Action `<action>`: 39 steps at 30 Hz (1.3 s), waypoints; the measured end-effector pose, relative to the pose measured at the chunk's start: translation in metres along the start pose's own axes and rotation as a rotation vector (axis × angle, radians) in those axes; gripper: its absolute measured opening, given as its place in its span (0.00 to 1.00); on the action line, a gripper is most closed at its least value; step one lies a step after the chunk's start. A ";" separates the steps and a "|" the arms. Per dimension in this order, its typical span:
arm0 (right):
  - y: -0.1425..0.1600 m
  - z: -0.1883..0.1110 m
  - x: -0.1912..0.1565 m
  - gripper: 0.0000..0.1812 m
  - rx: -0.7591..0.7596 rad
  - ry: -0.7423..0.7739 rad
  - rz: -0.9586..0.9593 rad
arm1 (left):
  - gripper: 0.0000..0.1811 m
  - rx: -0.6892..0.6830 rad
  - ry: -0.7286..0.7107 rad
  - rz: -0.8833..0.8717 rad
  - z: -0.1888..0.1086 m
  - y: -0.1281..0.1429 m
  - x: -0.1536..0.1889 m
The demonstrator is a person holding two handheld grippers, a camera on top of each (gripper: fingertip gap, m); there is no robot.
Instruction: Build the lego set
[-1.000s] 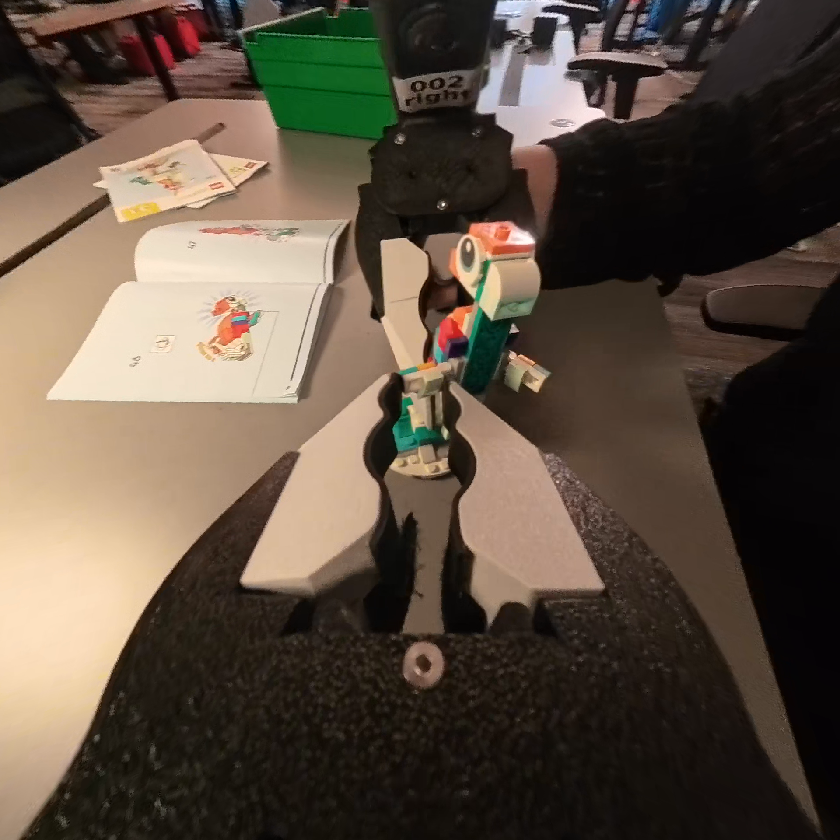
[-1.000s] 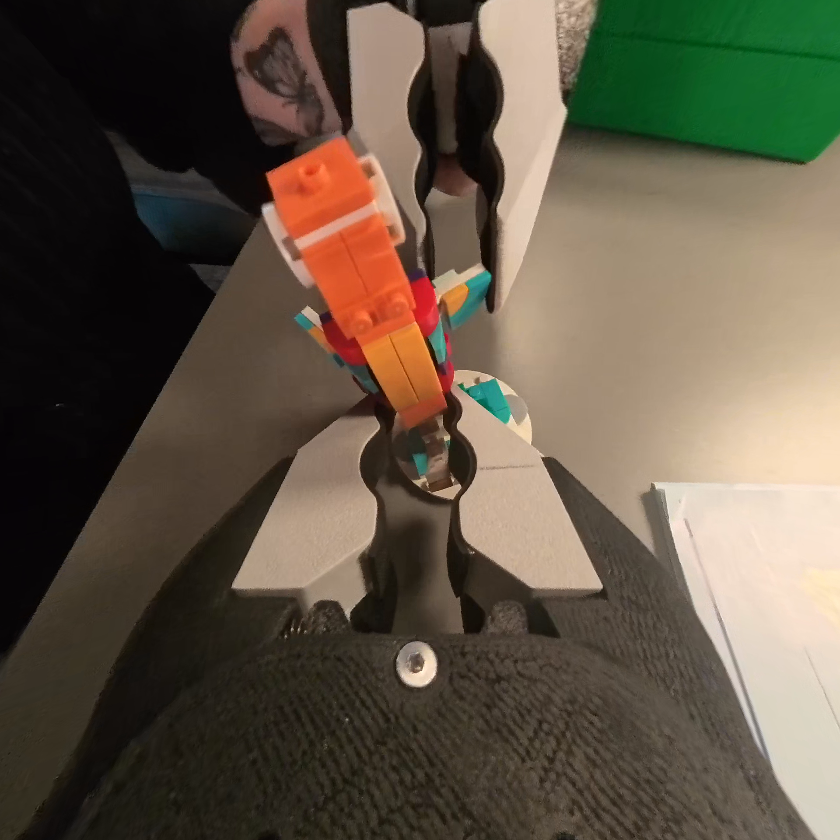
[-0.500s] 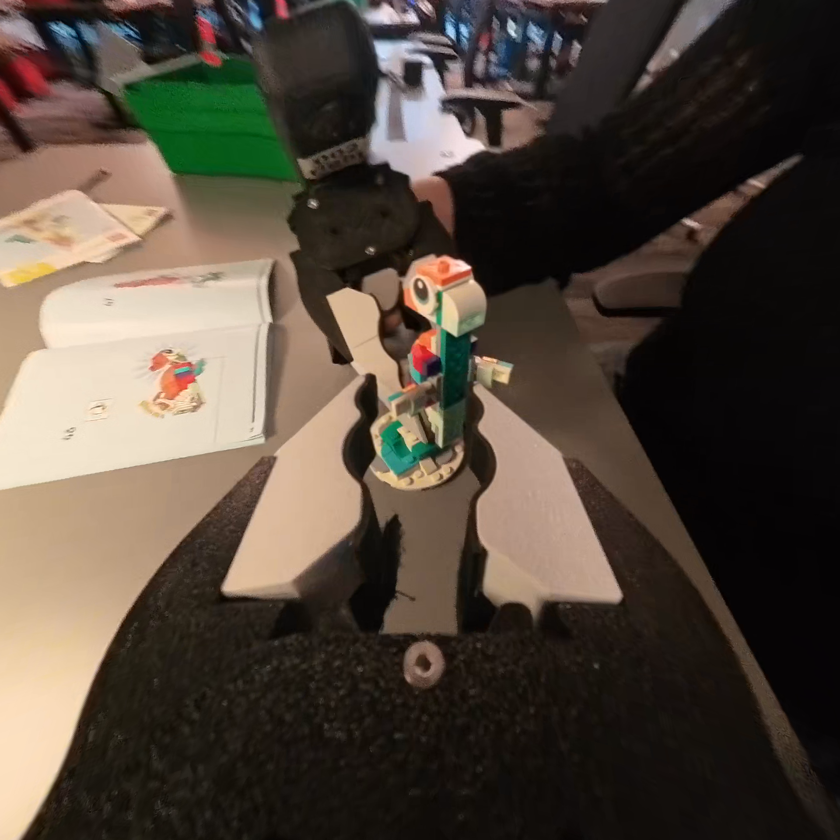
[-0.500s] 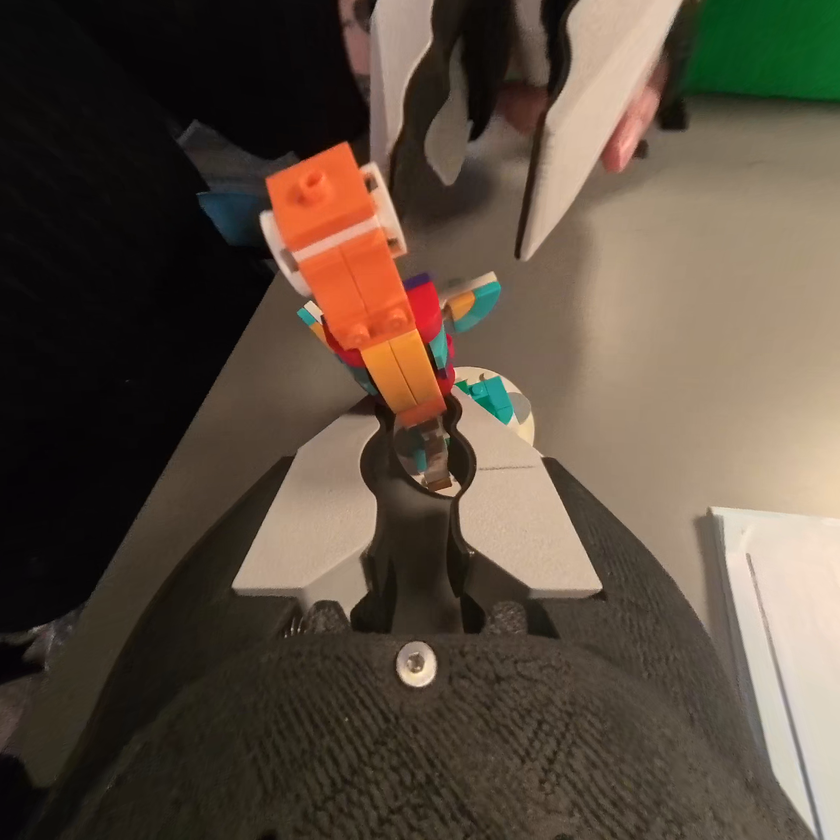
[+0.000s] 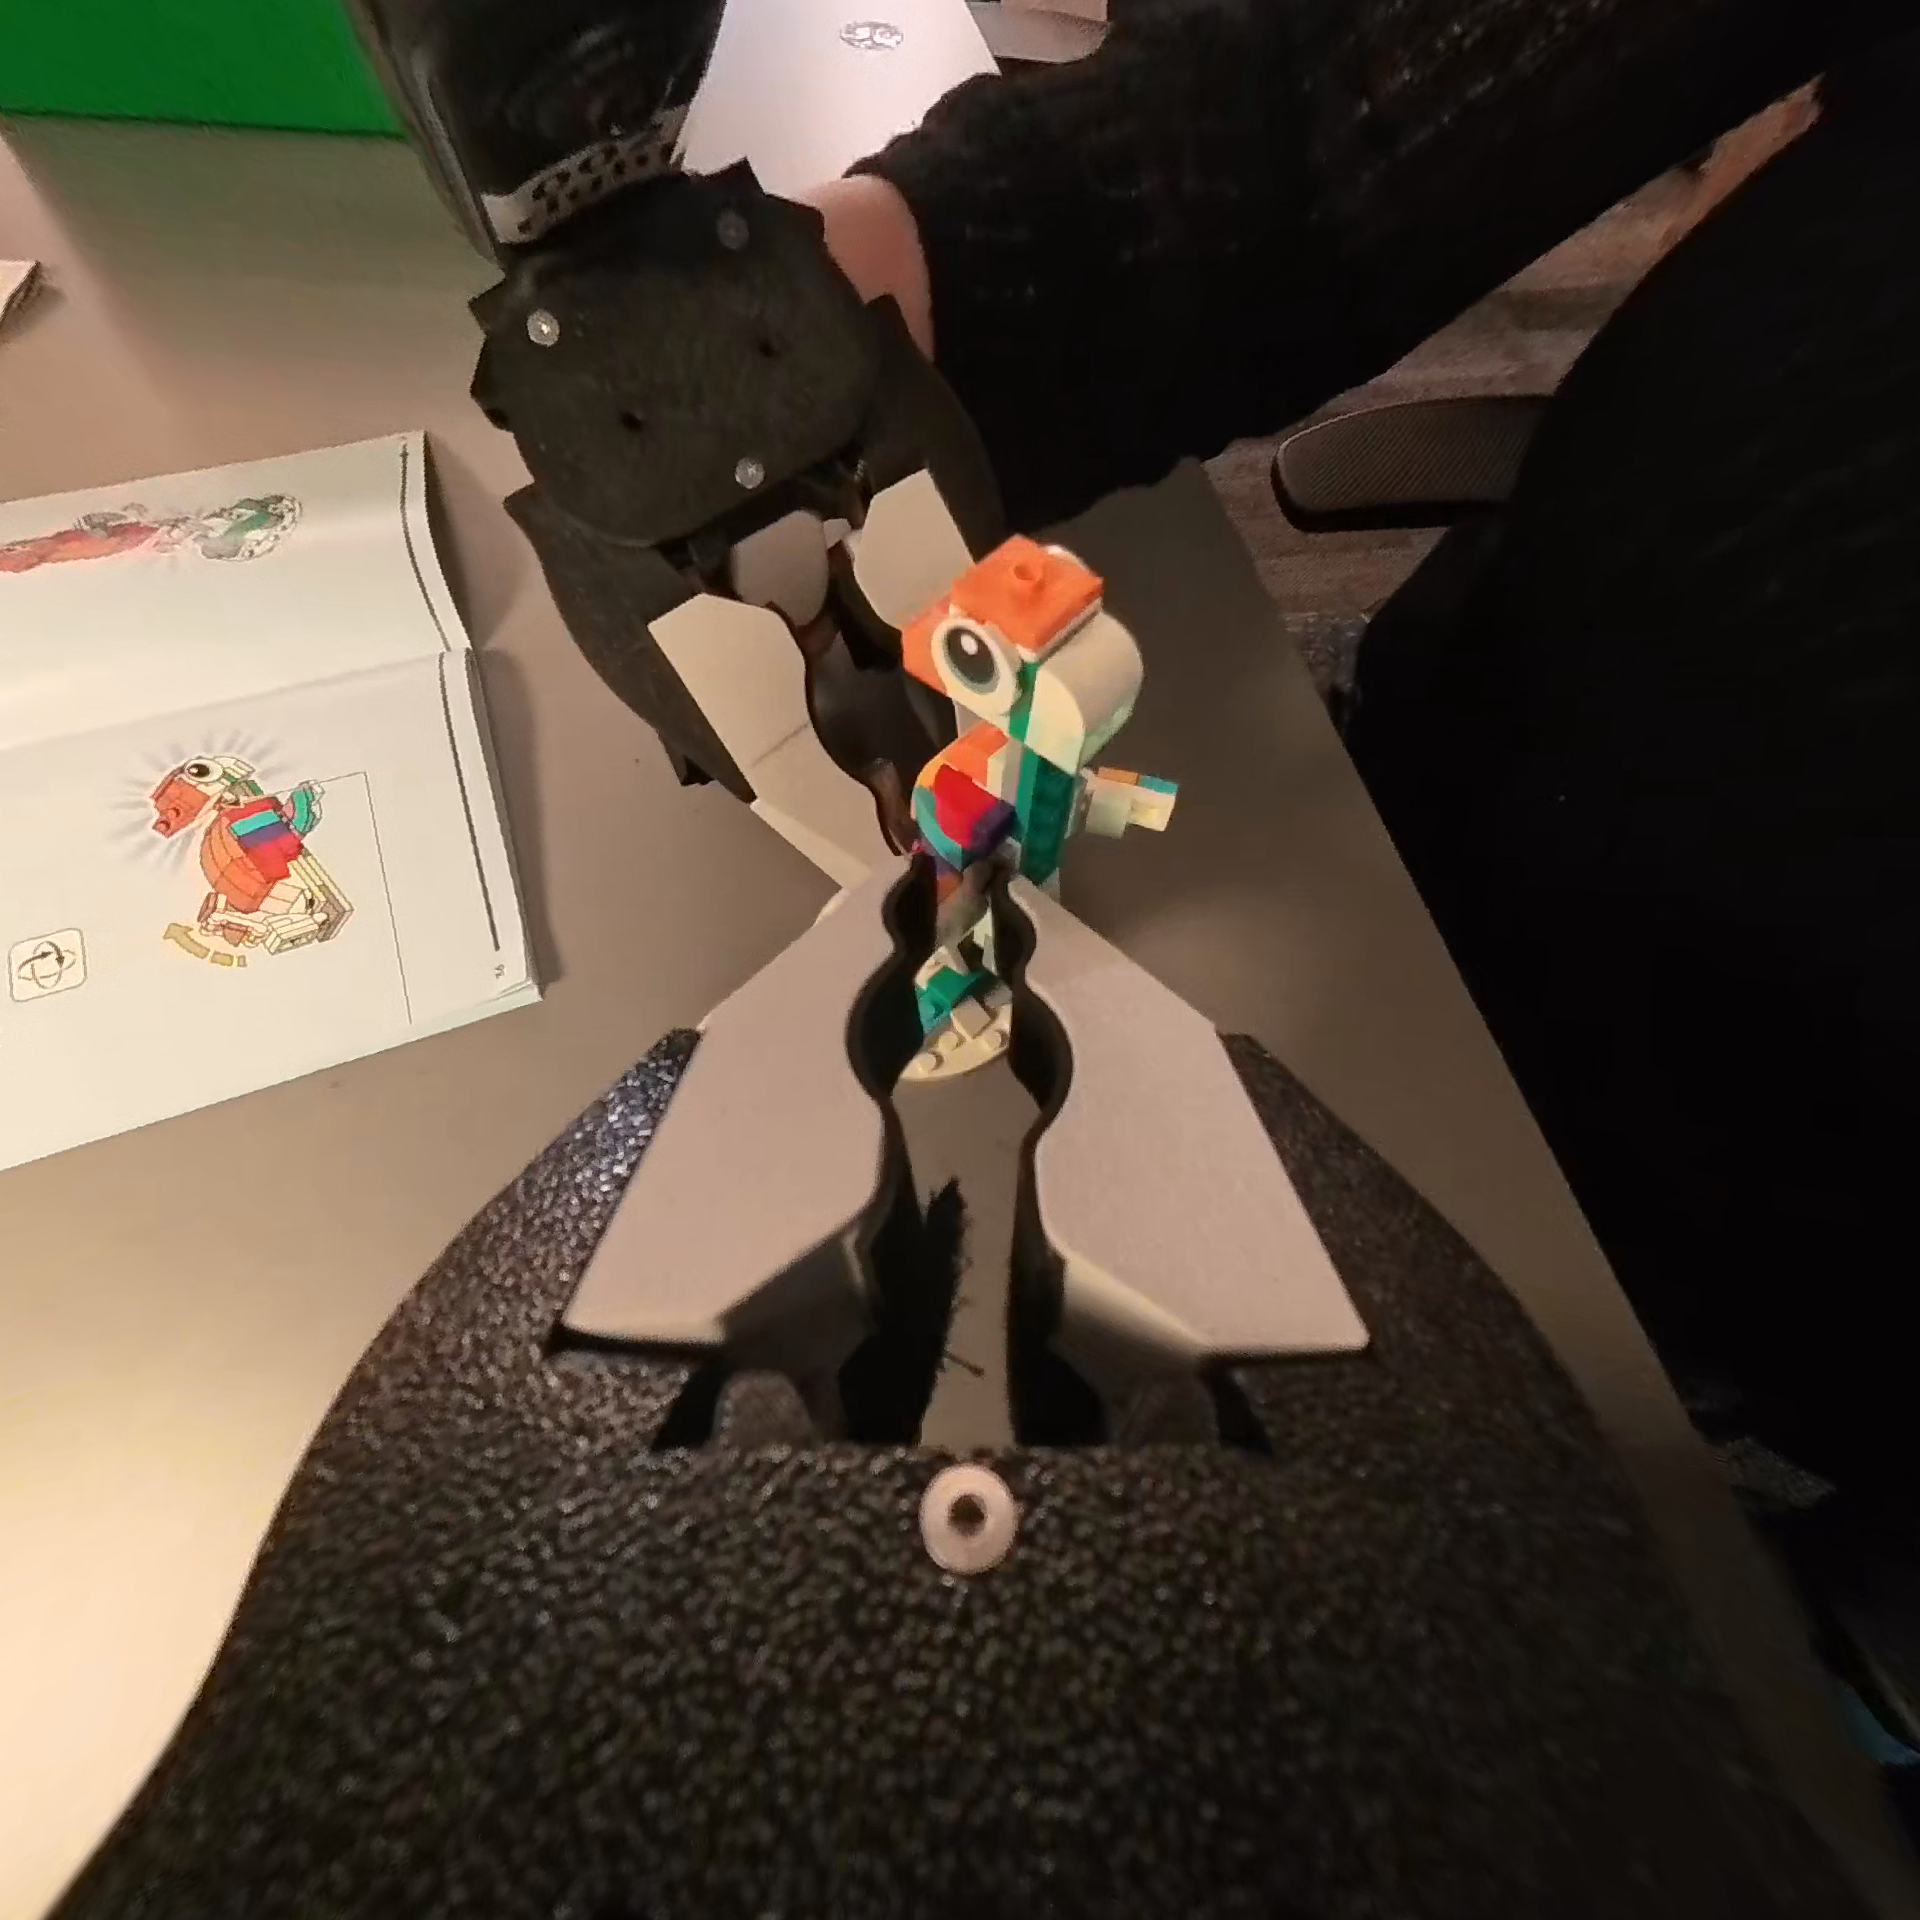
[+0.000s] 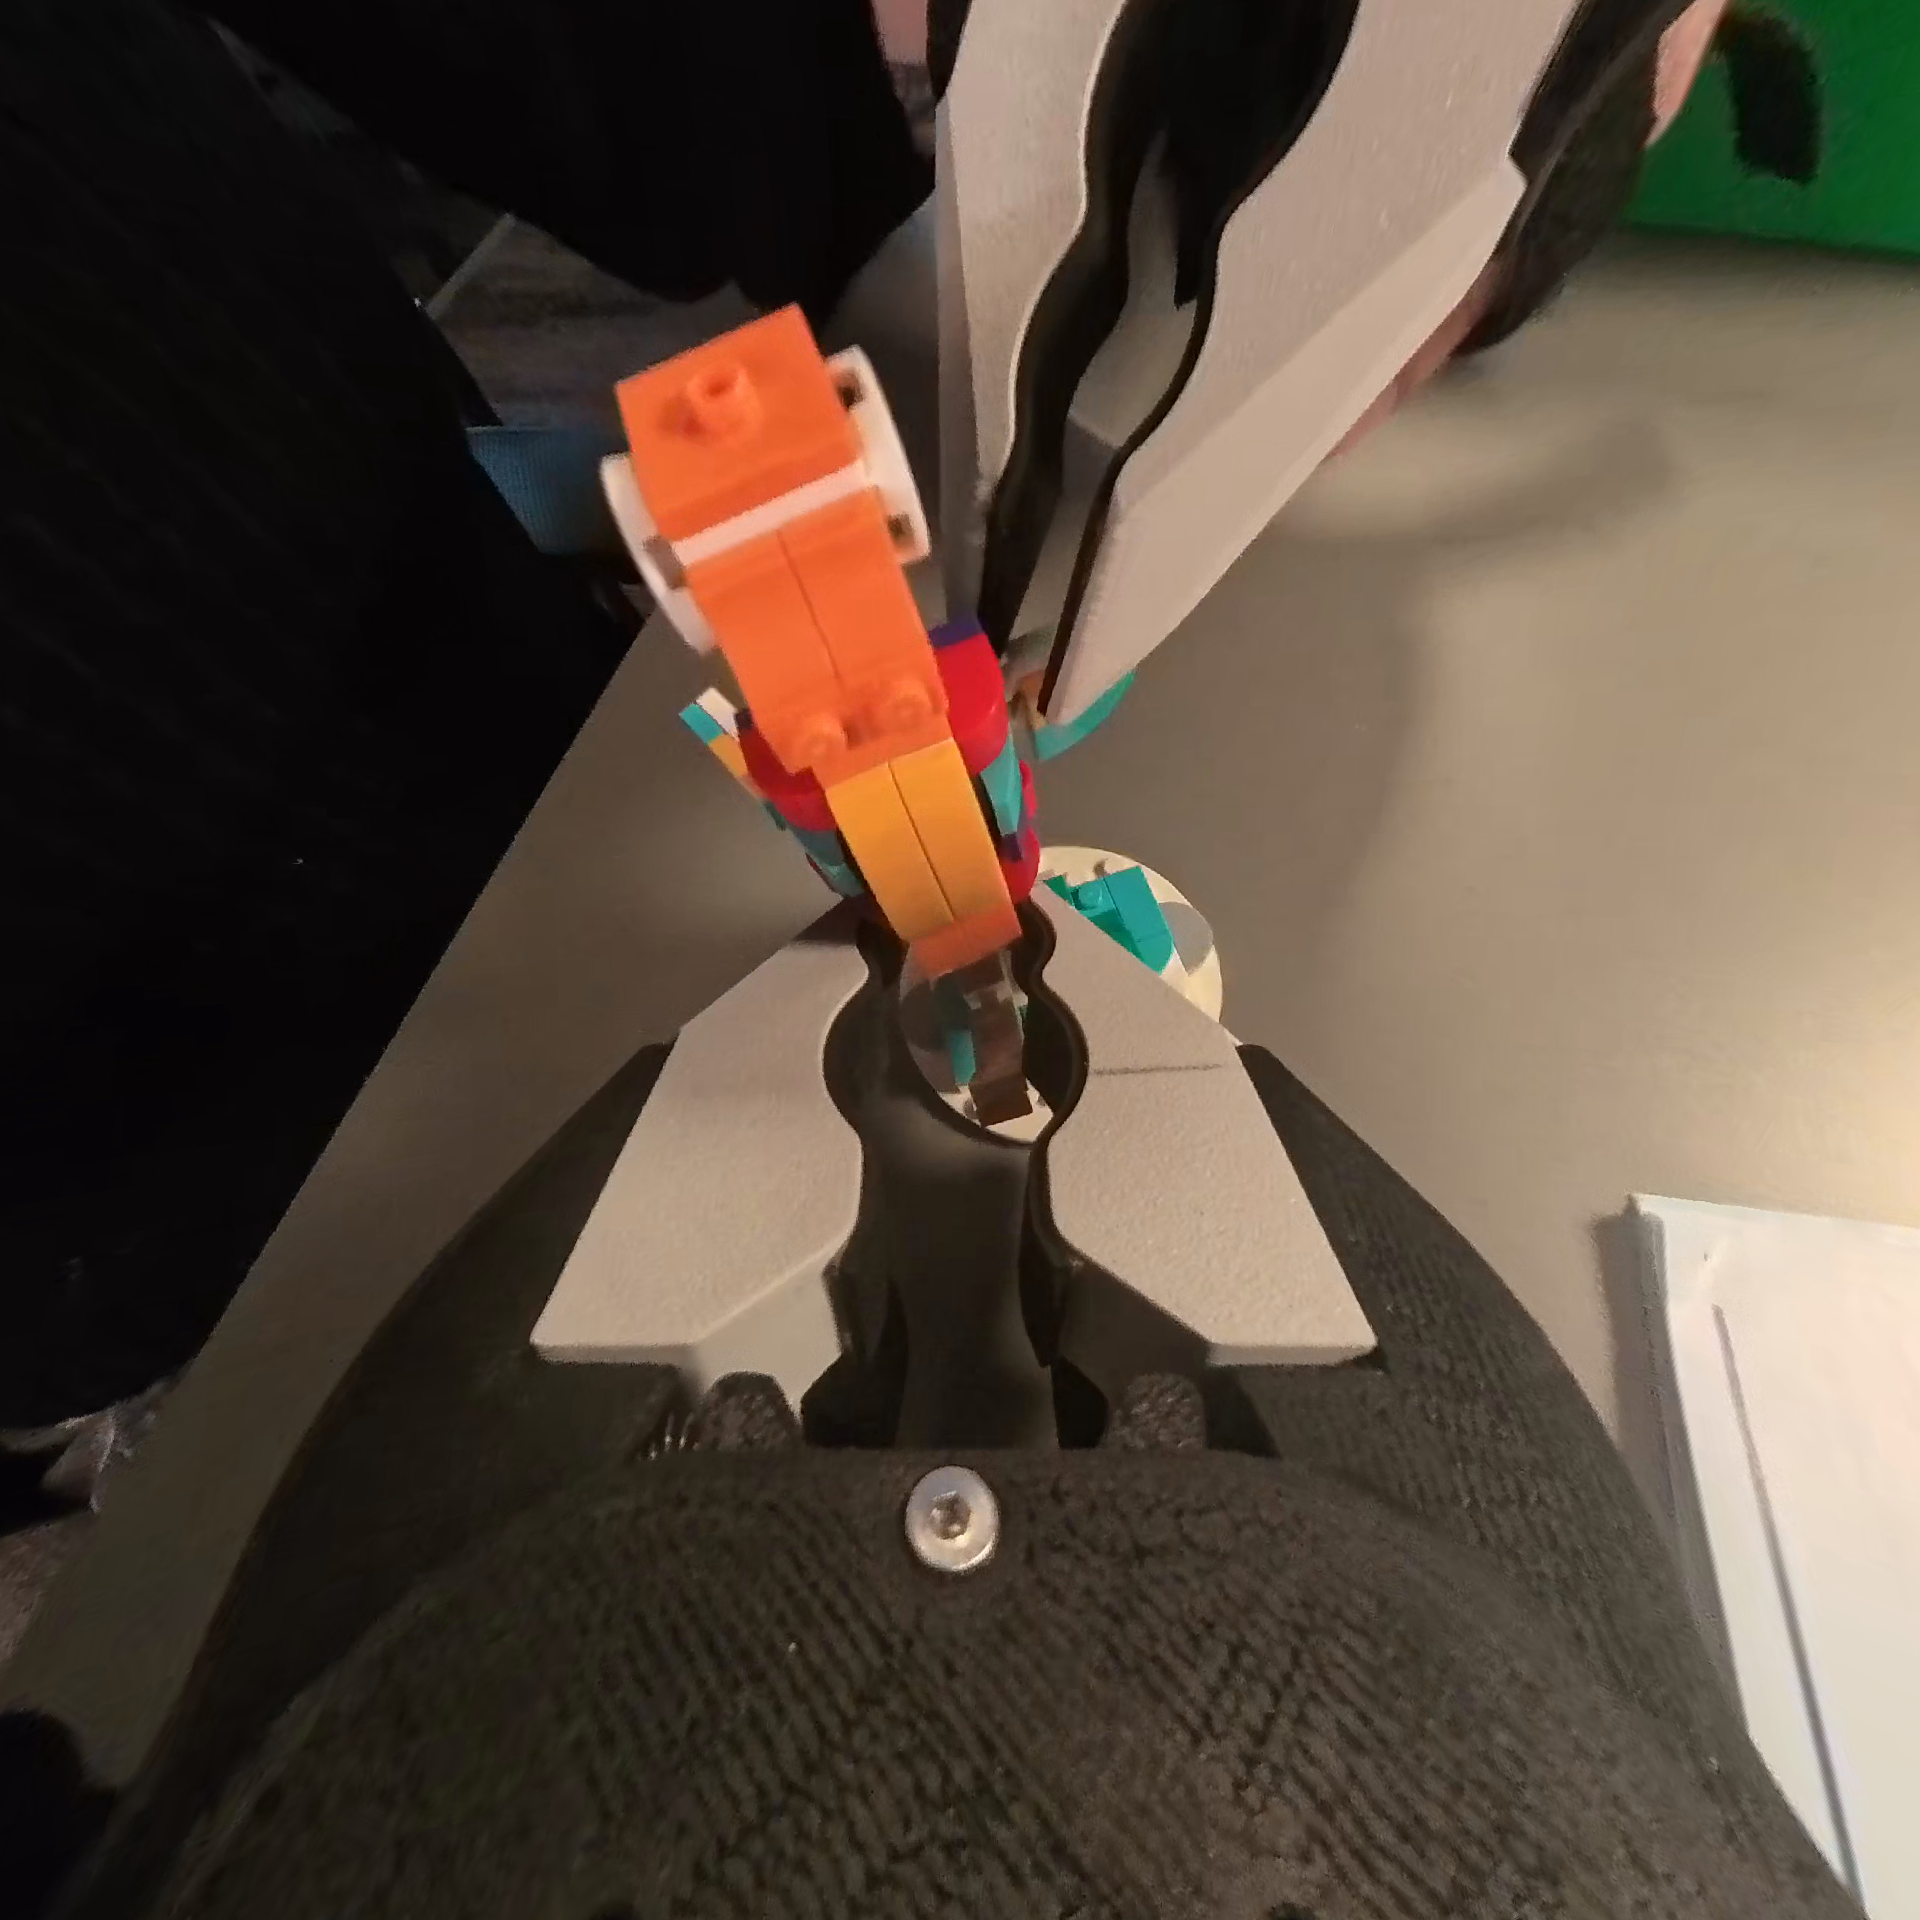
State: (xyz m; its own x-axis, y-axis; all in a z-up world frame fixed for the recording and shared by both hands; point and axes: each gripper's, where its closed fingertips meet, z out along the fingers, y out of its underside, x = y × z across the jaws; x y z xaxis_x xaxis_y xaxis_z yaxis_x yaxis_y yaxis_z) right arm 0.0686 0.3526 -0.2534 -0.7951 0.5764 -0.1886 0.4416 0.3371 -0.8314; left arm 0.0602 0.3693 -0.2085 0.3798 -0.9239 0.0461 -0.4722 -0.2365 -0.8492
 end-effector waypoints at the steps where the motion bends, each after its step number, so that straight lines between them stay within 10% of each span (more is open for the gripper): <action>1: 0.000 0.000 0.000 0.11 0.001 0.007 0.000 | 0.04 -0.005 -0.015 0.002 0.000 0.000 0.000; 17: 0.001 -0.001 -0.001 0.10 0.002 0.002 0.006 | 0.09 -0.017 -0.041 -0.005 0.003 0.001 -0.003; 21: 0.001 -0.001 0.000 0.10 0.001 -0.001 0.004 | 0.25 -0.028 -0.071 -0.031 0.003 0.005 -0.007; 26: 0.000 0.000 0.001 0.10 0.001 -0.003 0.004 | 0.10 0.003 -0.041 -0.015 0.004 0.000 -0.003; 39: 0.000 0.001 0.003 0.10 0.002 -0.002 0.013 | 0.13 0.022 -0.084 0.012 0.004 0.005 -0.004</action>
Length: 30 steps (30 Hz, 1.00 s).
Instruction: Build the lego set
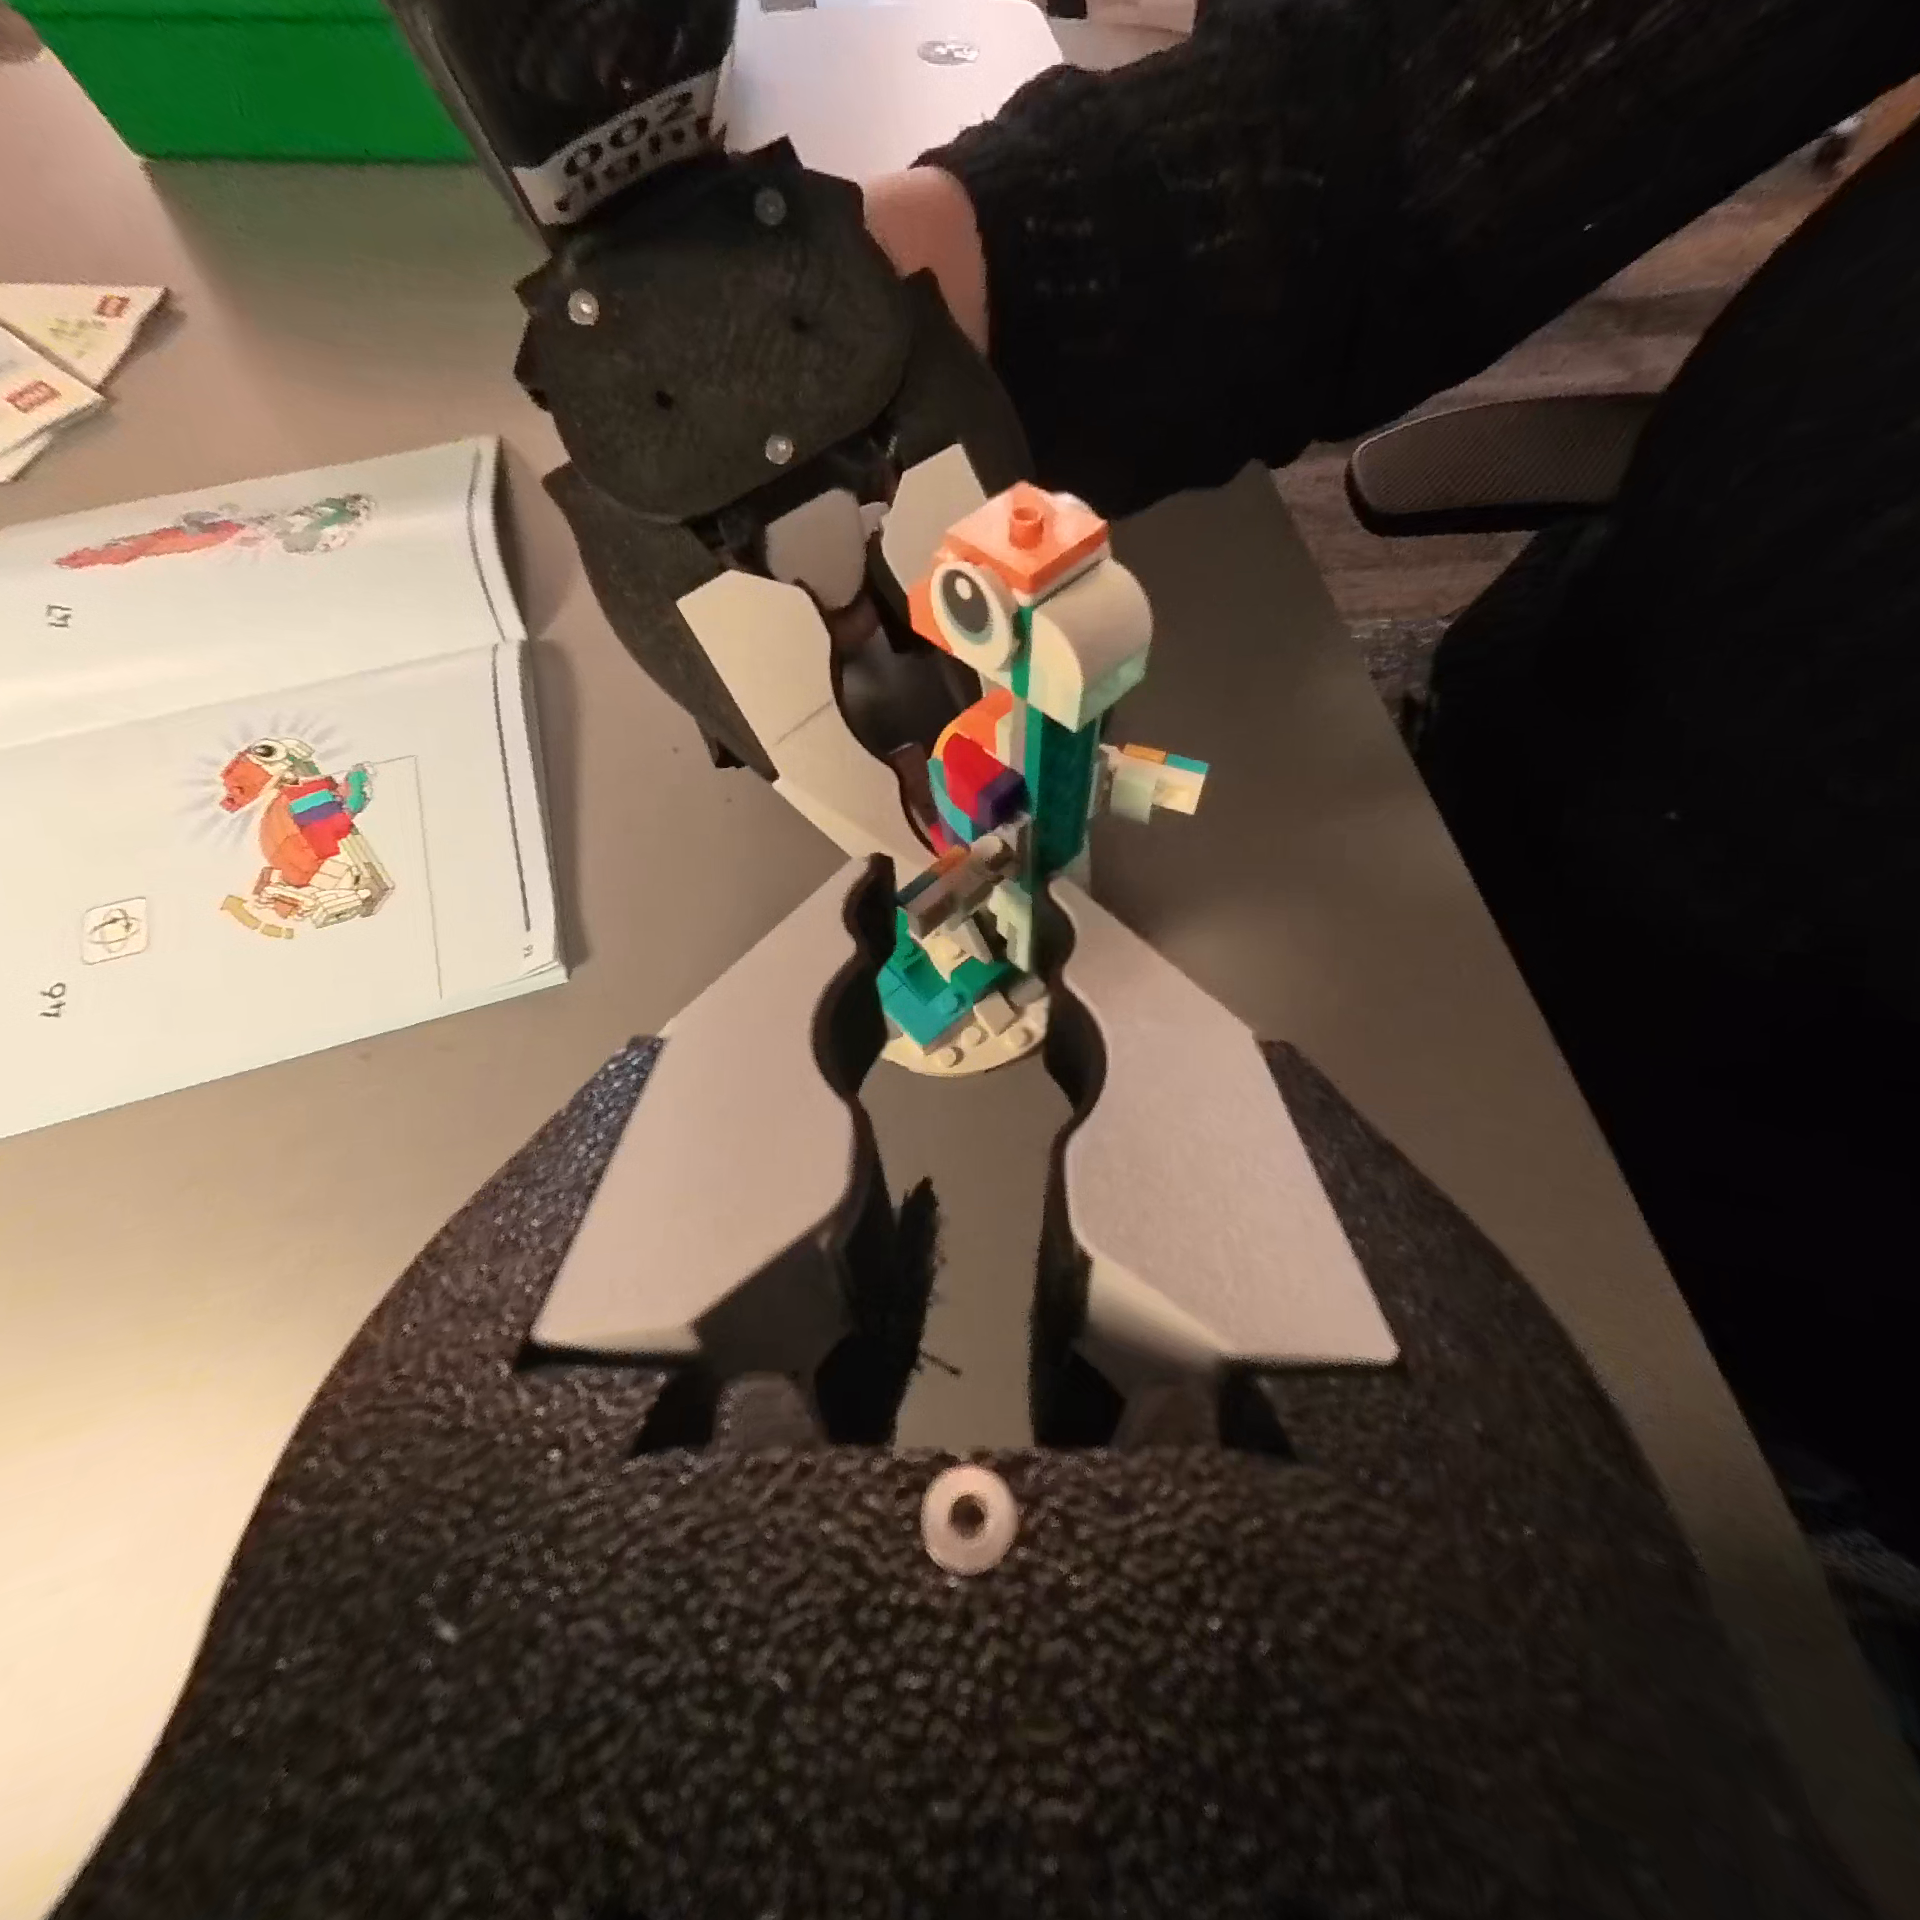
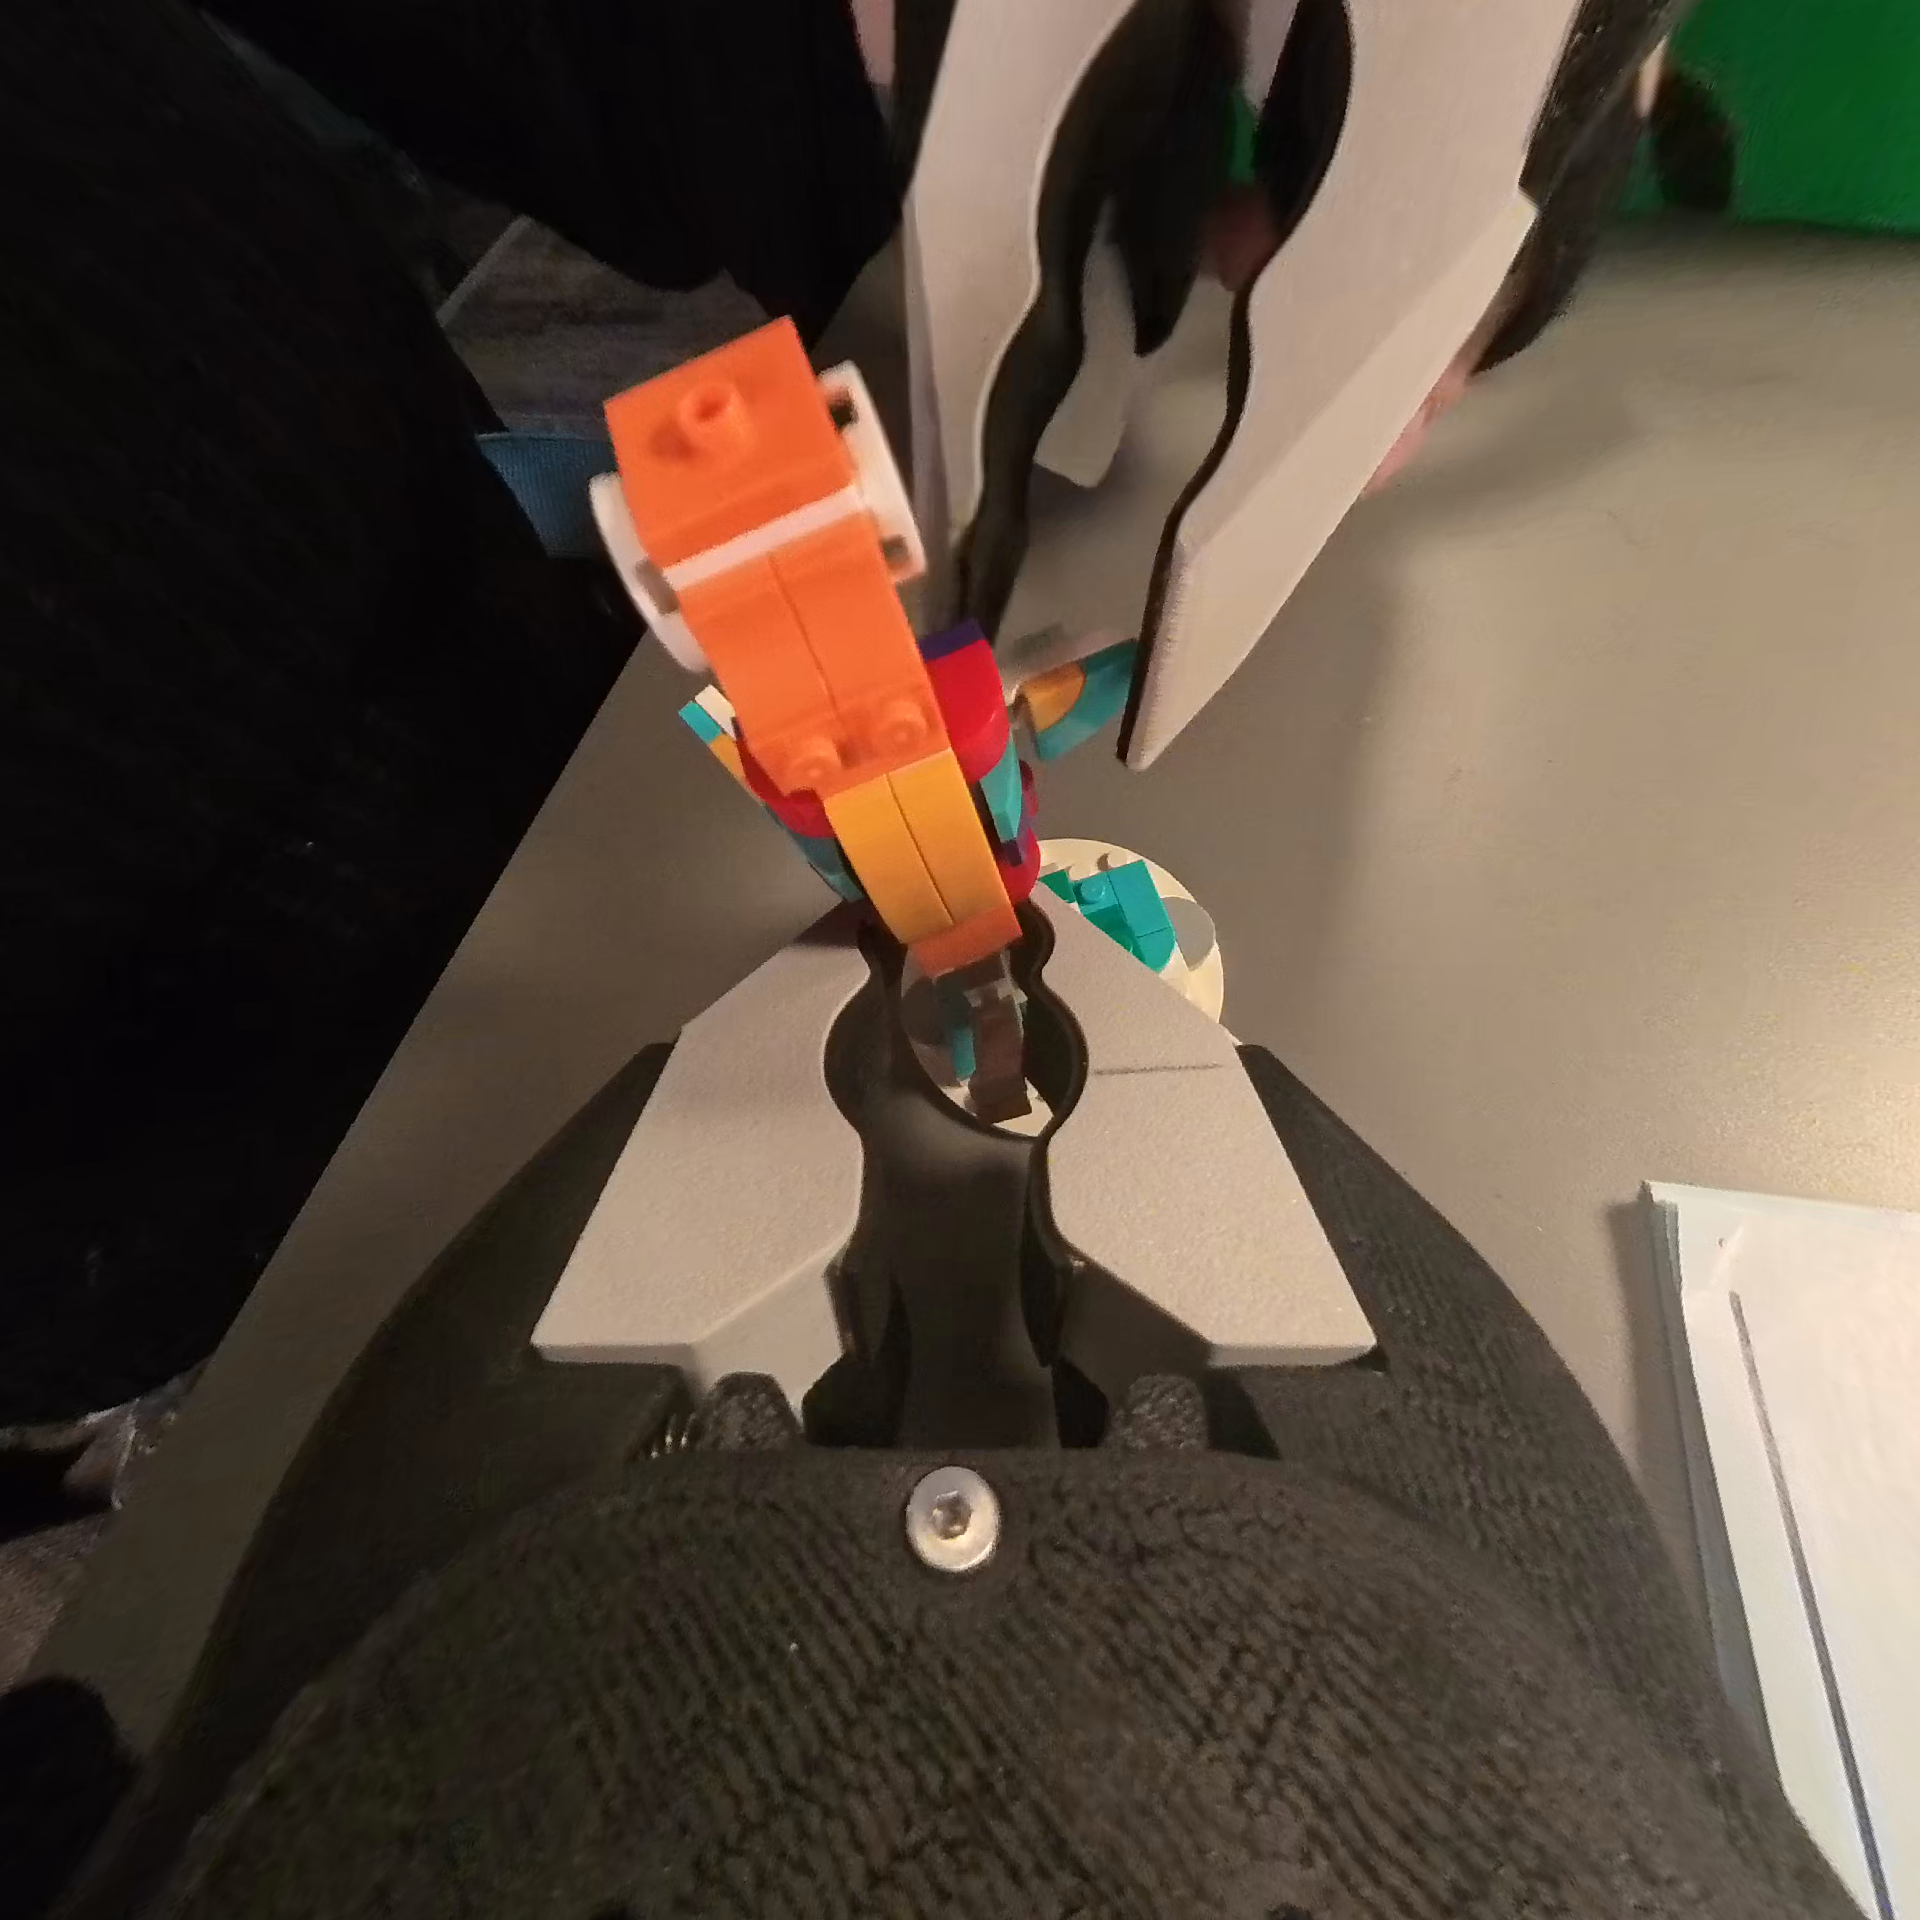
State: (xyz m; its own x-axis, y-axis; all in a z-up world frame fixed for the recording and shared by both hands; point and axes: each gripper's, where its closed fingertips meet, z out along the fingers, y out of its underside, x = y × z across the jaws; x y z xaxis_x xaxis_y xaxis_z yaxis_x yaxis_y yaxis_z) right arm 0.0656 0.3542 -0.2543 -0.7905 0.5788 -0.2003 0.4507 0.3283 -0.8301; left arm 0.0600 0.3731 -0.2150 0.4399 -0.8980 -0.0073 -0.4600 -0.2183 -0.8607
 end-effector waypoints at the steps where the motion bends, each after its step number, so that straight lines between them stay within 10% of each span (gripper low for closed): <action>1: 0.000 0.000 0.000 0.10 0.000 0.001 0.000 | 0.12 0.007 -0.017 0.015 0.000 0.000 -0.002; 19: -0.001 -0.001 0.009 0.10 0.026 0.125 0.061 | 0.08 0.061 -0.518 -0.144 -0.005 0.004 -0.011; 30: 0.001 0.003 -0.004 0.10 -0.003 0.003 0.029 | 0.19 -0.160 -0.057 0.158 -0.010 -0.004 0.009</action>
State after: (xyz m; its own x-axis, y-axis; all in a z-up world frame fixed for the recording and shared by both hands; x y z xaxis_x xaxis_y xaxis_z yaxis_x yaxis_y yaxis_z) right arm 0.0679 0.3494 -0.2556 -0.7759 0.5903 -0.2223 0.4743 0.3136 -0.8226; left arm 0.0579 0.3625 -0.2067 0.3932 -0.9040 -0.1679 -0.6412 -0.1387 -0.7547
